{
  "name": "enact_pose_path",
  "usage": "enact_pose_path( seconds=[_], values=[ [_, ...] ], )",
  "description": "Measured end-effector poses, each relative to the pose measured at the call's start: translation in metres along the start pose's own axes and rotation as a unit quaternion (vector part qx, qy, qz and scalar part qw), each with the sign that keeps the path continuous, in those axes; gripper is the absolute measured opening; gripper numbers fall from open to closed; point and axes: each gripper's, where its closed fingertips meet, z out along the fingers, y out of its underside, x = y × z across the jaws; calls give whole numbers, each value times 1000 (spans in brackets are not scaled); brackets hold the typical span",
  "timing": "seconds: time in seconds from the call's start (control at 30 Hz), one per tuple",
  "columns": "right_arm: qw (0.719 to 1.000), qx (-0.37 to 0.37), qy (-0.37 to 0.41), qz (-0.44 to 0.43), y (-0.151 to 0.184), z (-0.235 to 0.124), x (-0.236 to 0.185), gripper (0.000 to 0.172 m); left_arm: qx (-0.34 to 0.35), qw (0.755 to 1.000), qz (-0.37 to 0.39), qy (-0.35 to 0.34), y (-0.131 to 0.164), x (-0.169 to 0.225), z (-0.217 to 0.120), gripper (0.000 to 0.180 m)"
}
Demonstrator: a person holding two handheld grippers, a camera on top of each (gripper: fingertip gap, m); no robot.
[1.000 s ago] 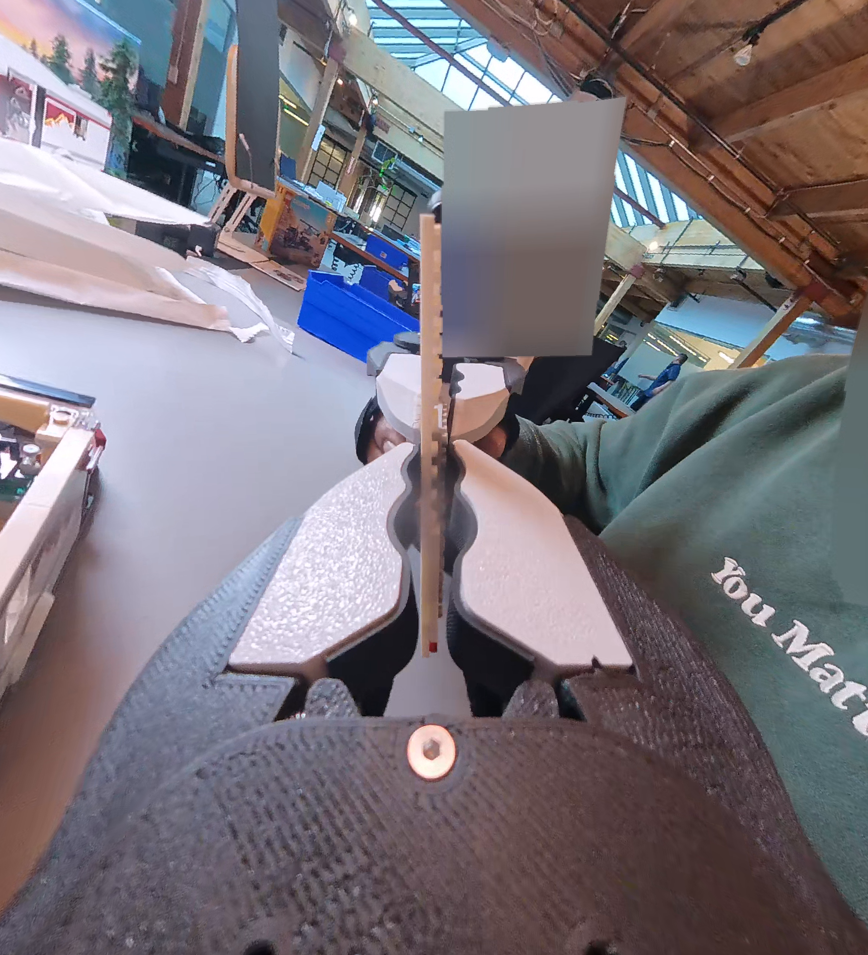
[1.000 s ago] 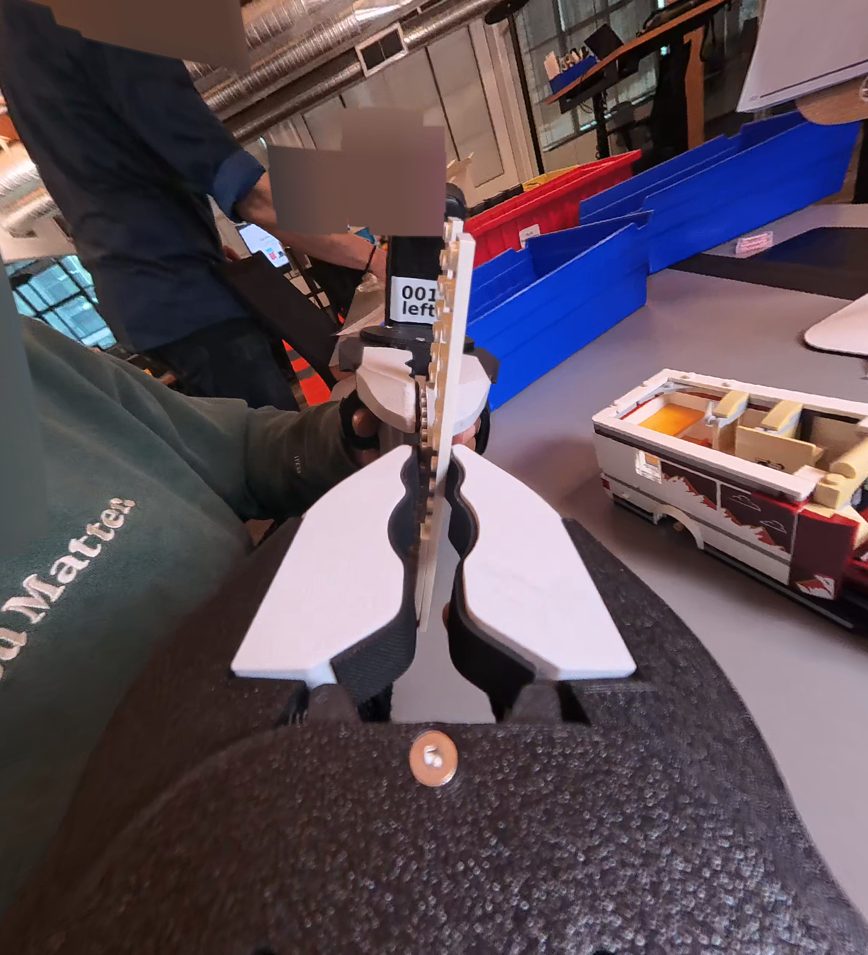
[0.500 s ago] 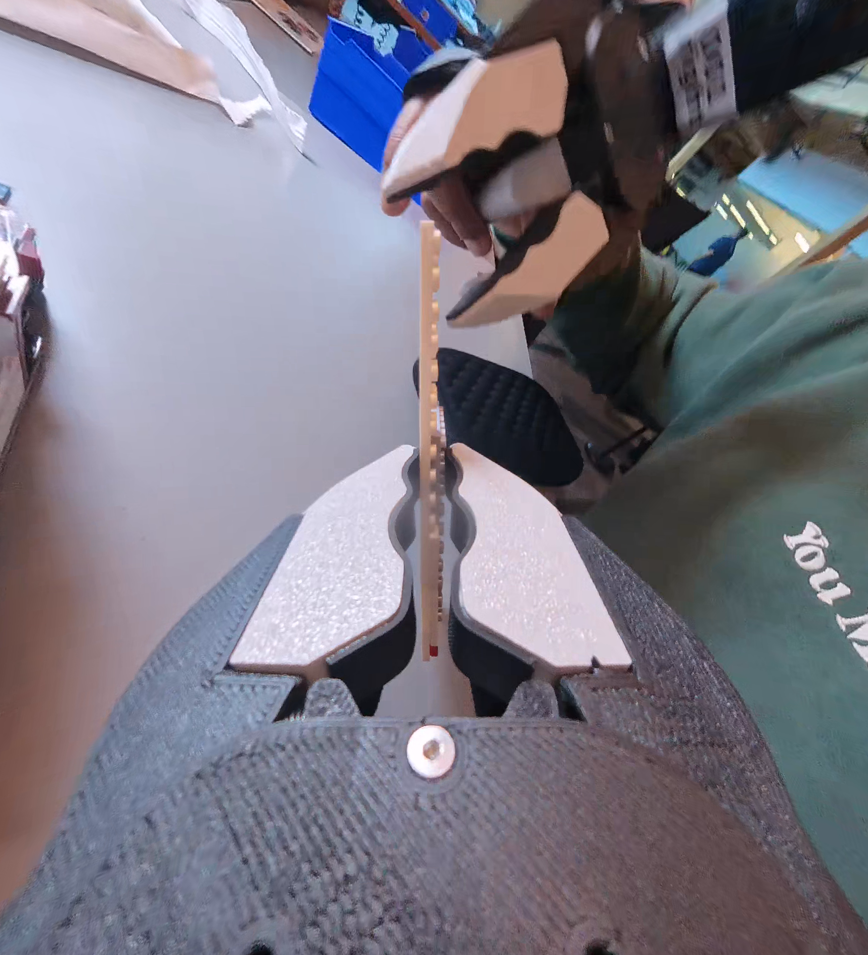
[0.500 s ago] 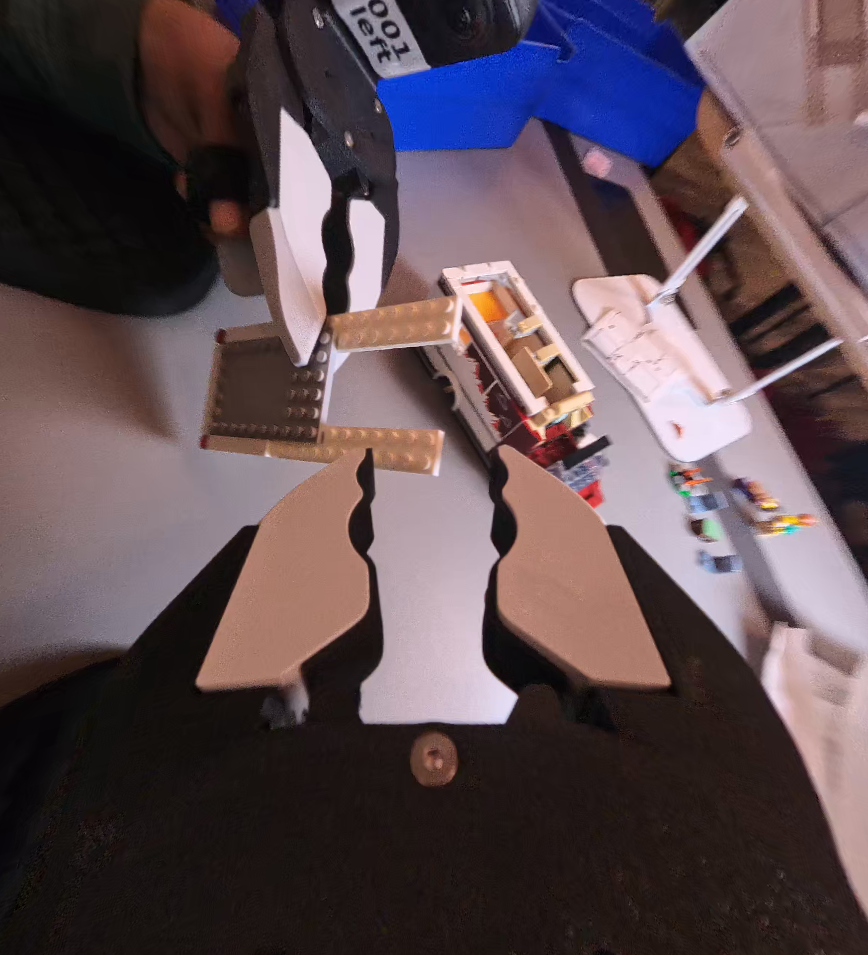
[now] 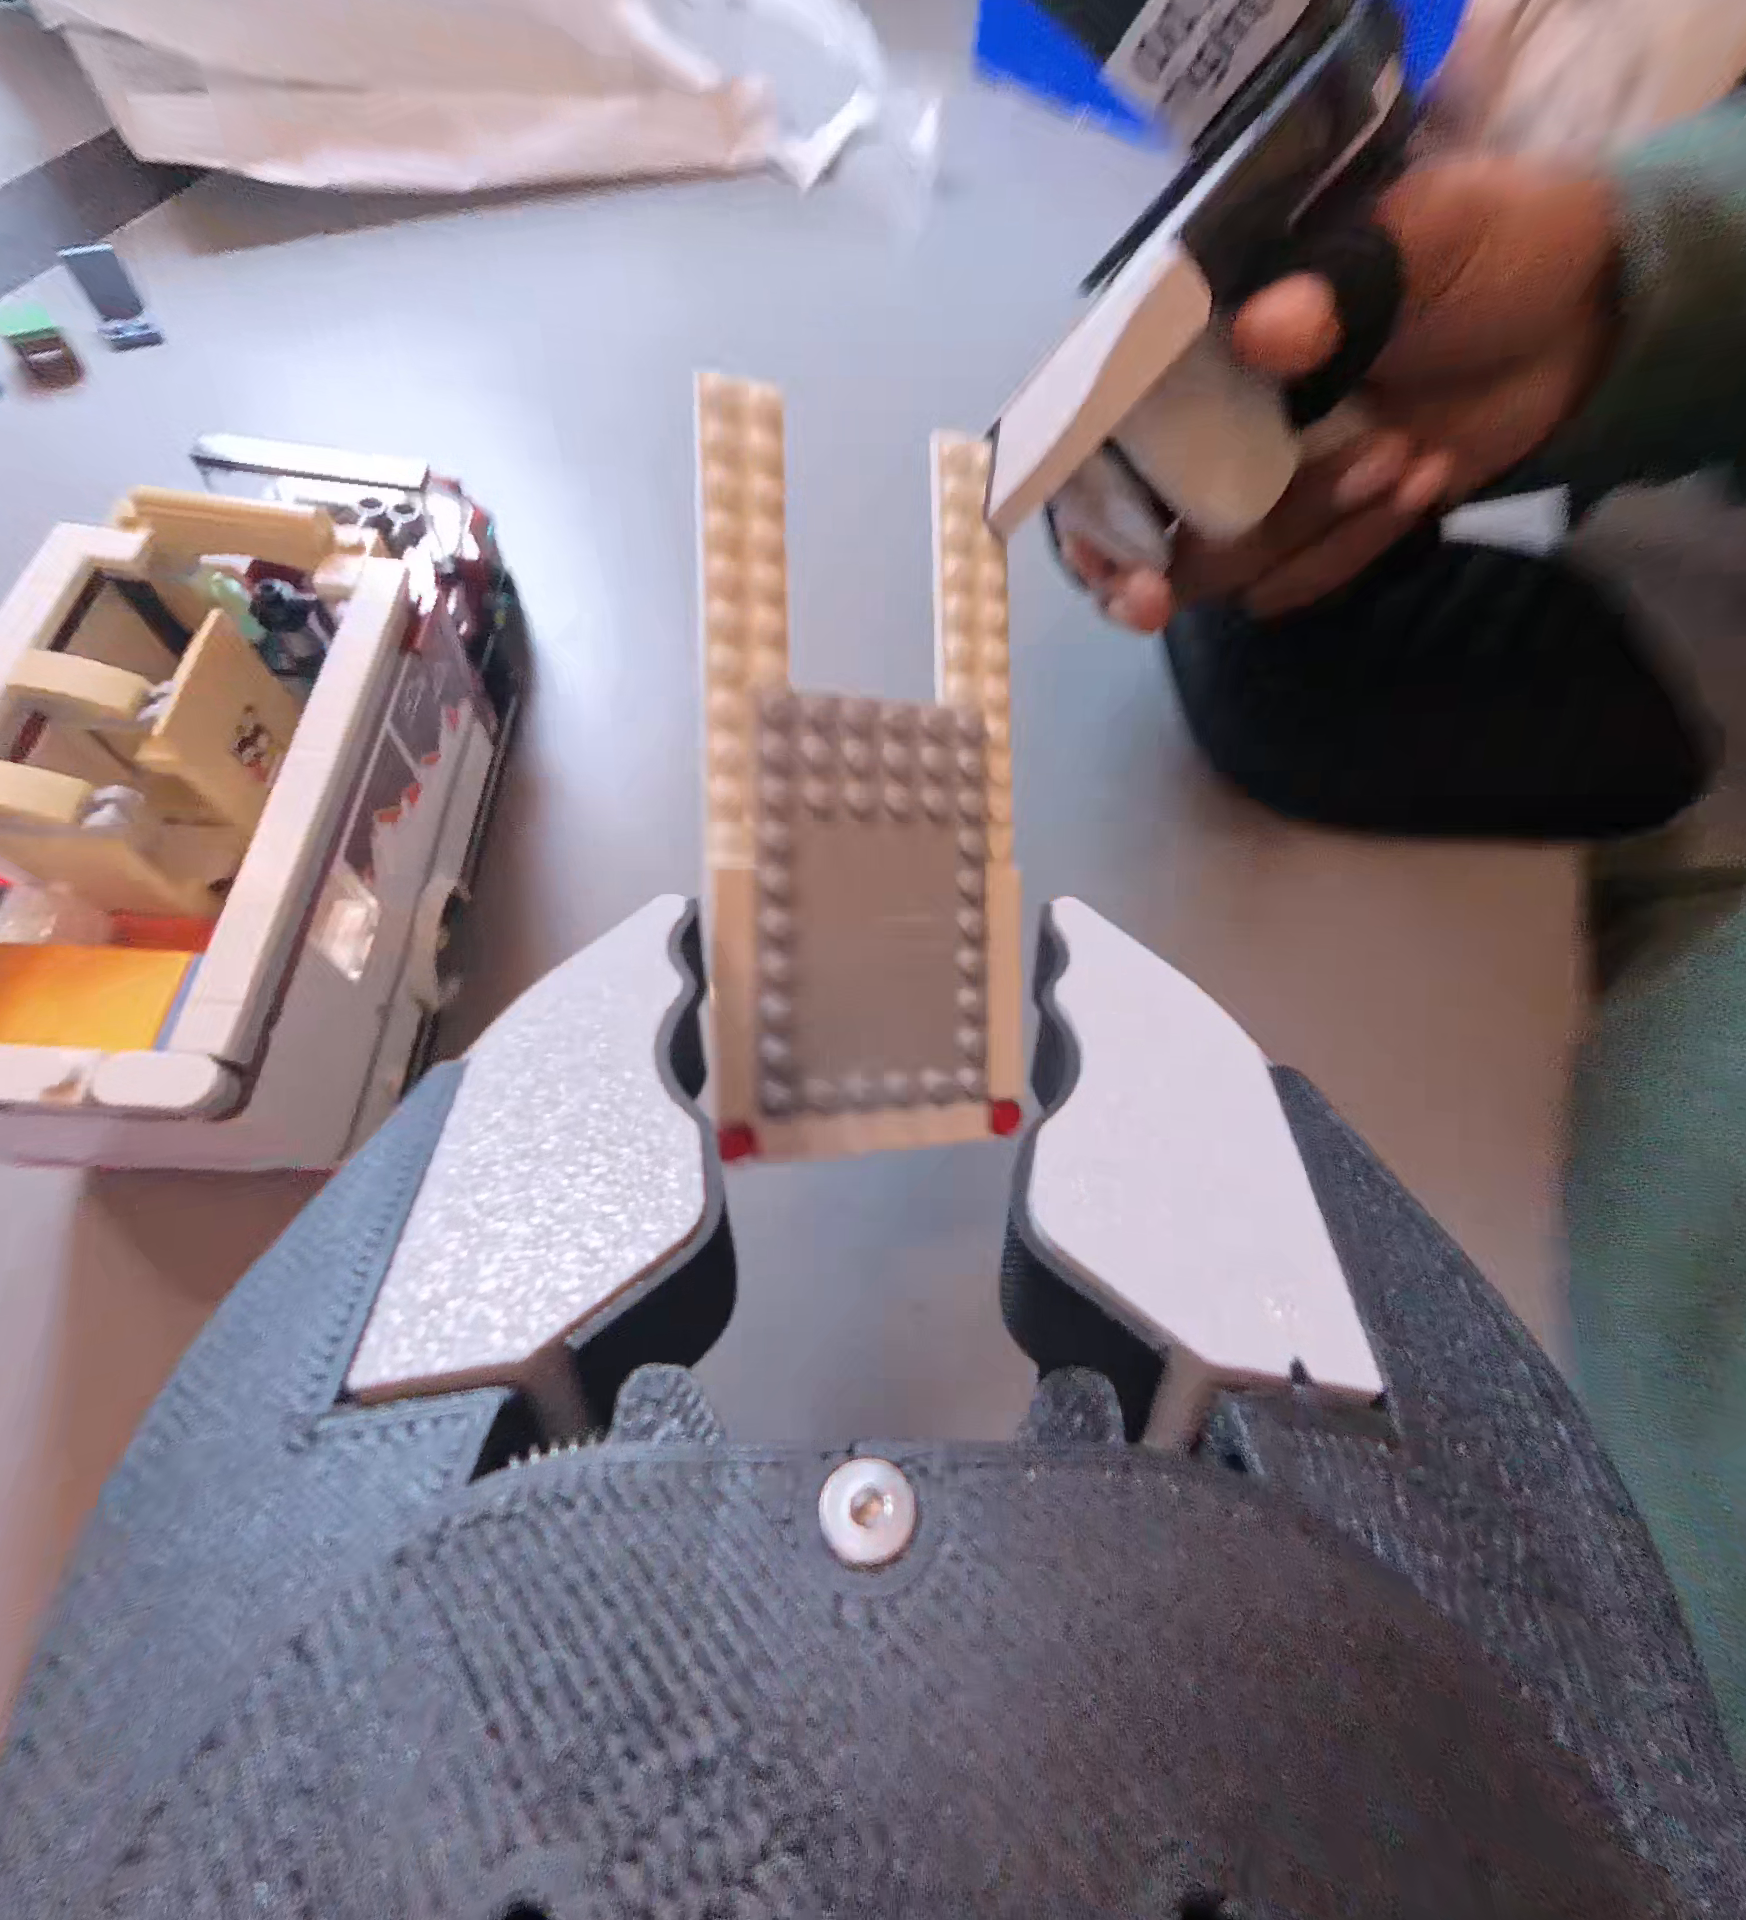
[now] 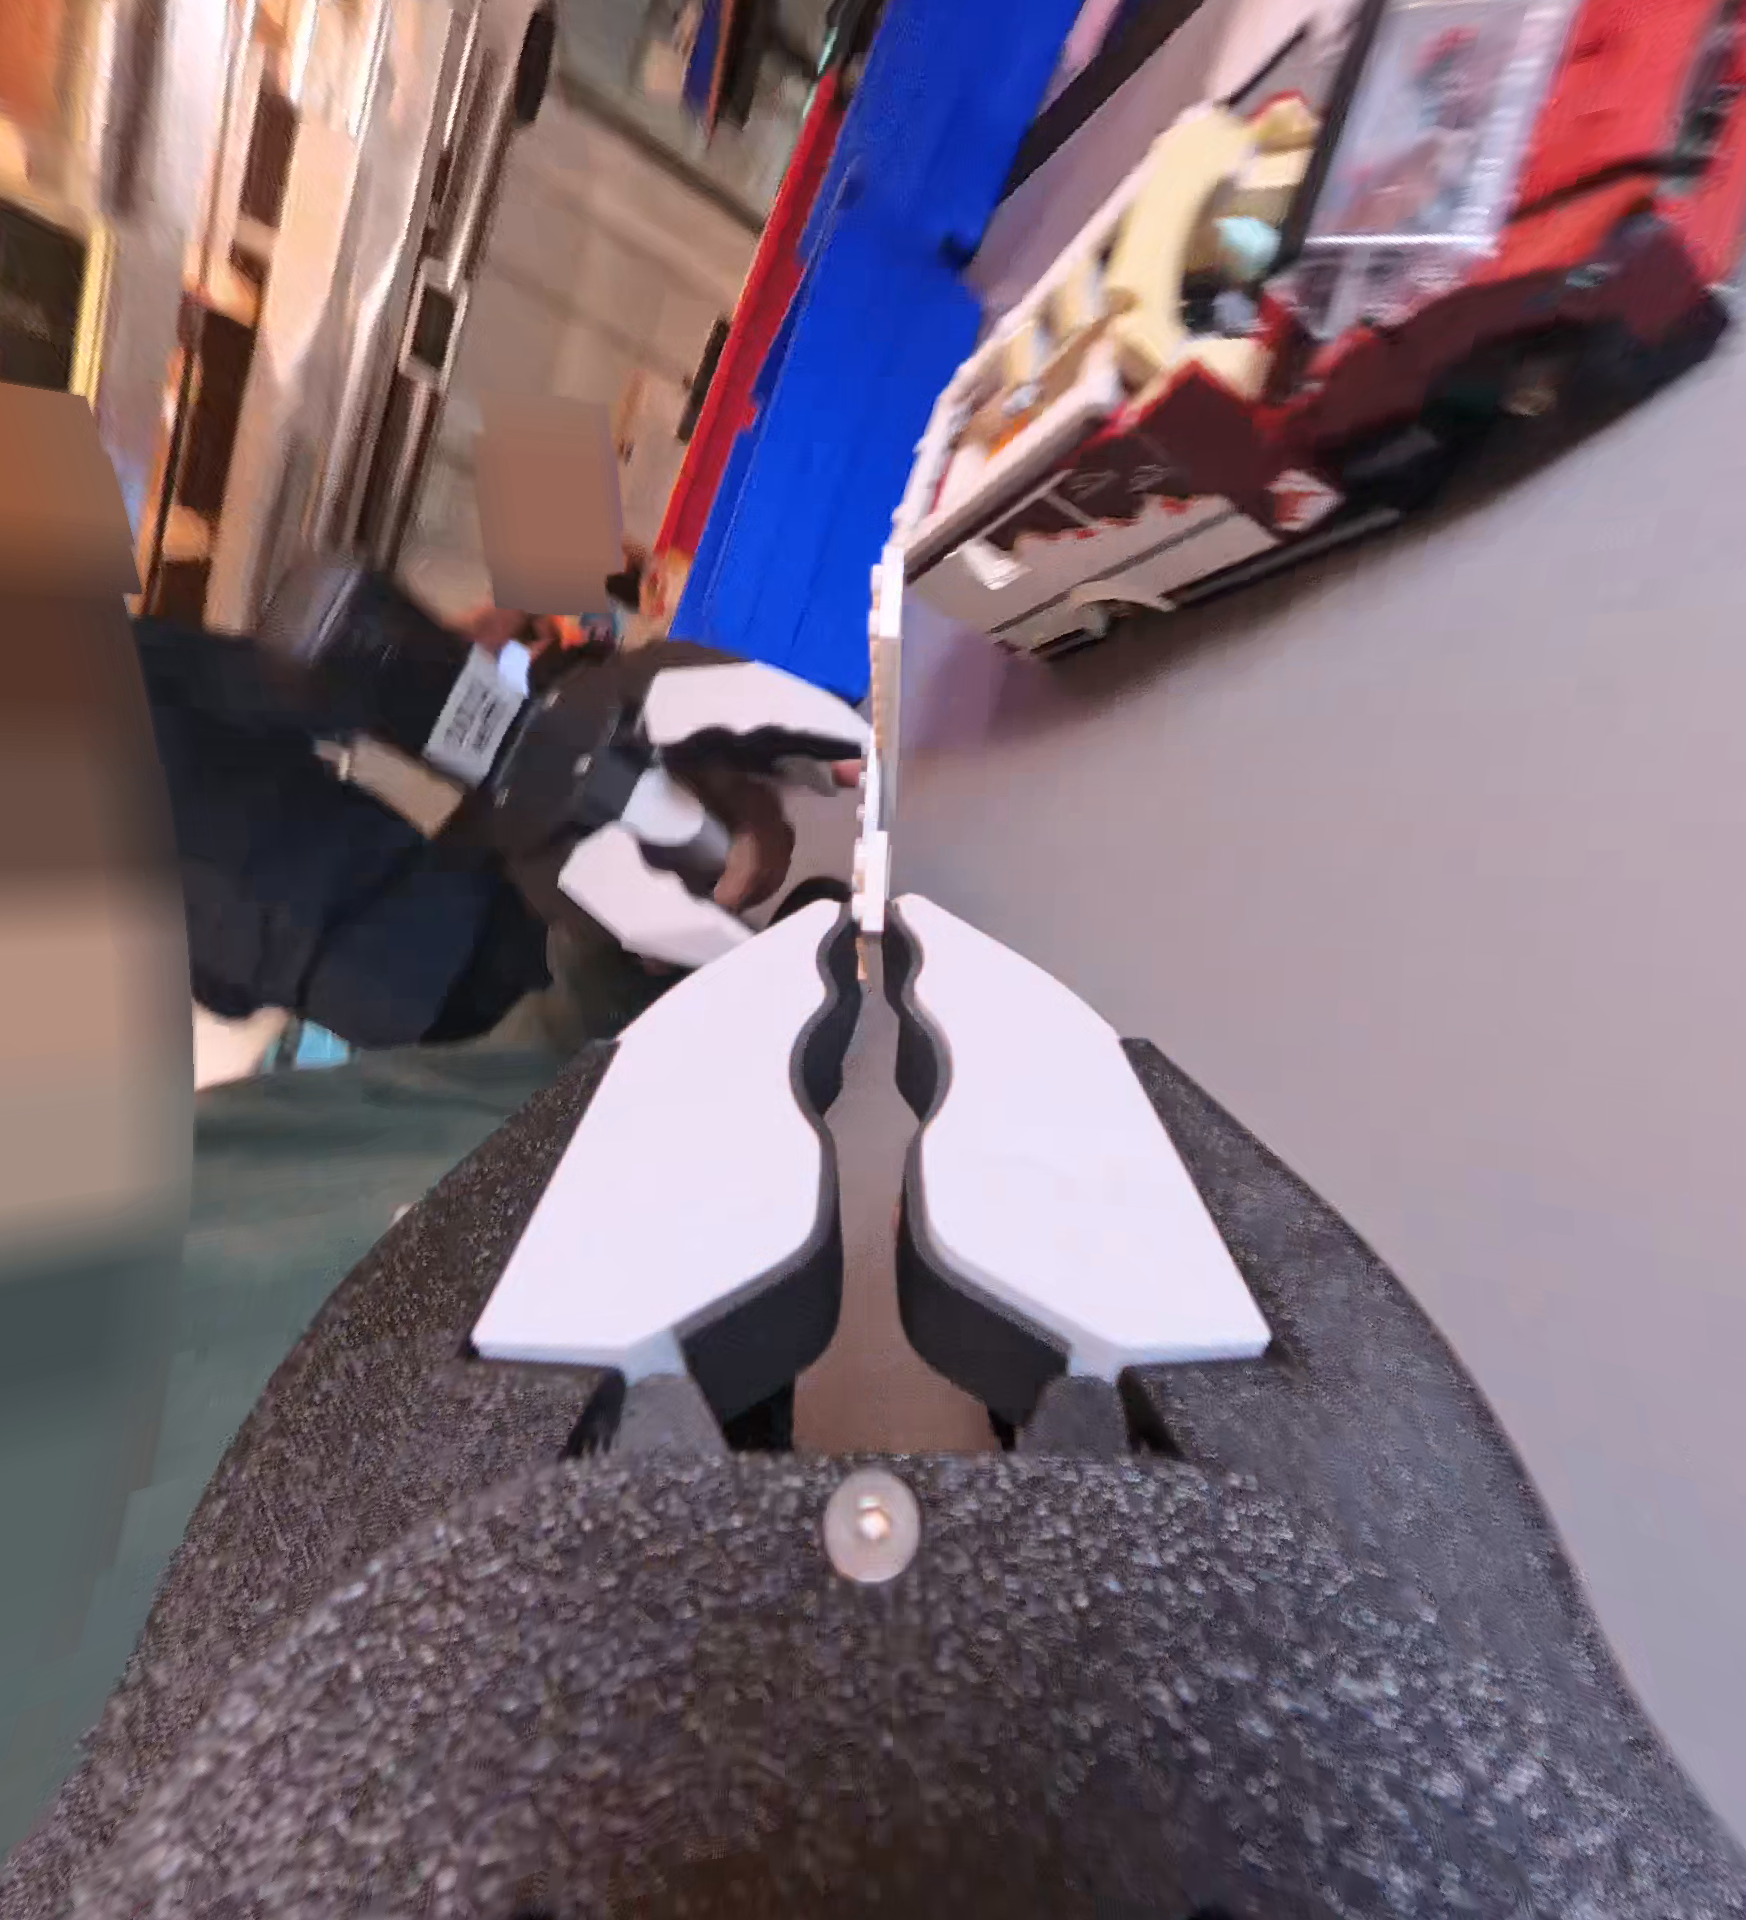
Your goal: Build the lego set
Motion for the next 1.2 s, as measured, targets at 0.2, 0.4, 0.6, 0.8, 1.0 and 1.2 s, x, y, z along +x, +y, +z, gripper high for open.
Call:
enact_pose_path(
  seconds=[0.2,0.4,0.6,0.8,1.0,1.2],
  values=[
    [997,65,13,48,3,1,0,4,-130,985,85,-80,40,-10,24,86],
    [998,17,46,-48,13,-6,0,9,-151,979,123,-54,42,-5,22,78],
    [910,-91,137,-380,-4,-23,-5,41,-186,974,121,36,48,1,17,78],
    [772,-255,162,-559,32,0,17,72,-234,958,148,71,62,-3,22,78],
    [747,-331,153,-556,41,18,42,87,-213,958,170,92,64,-1,24,78],
    [743,-381,161,-526,44,20,57,75,-182,964,180,72,61,-12,22,78]
  ],
)
